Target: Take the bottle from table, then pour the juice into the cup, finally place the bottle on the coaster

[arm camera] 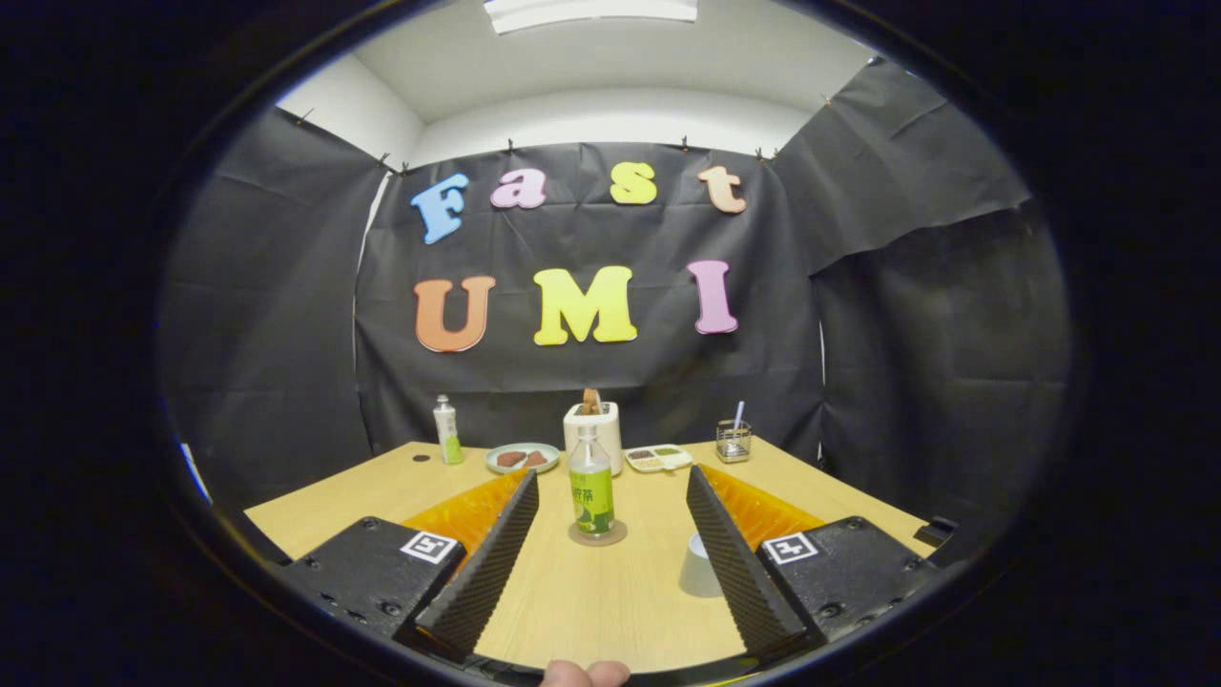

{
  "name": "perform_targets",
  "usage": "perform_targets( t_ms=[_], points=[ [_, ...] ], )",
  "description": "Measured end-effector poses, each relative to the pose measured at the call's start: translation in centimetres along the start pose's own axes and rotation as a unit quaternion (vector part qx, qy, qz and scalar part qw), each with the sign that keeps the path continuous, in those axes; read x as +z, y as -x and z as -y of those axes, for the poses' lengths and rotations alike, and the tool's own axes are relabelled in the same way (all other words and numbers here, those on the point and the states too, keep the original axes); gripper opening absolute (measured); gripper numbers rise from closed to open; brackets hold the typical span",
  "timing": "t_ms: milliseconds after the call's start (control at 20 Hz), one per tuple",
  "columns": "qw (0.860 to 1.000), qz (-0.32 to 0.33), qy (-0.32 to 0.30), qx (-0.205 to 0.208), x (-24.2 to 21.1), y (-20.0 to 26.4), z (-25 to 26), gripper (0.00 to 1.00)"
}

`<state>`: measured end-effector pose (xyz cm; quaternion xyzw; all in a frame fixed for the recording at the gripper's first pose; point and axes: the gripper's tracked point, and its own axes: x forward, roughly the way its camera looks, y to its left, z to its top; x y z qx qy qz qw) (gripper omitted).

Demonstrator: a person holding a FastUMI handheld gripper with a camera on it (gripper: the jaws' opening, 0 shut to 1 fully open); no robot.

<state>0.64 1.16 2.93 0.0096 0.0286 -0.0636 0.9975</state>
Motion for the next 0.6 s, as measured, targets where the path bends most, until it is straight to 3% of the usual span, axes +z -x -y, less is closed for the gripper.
perform_targets(
  t_ms=[600],
  points=[
    [1.0, -0.006, 0.008, 0.005, -0.69, -0.63, -0.62, 1.0]
  ],
)
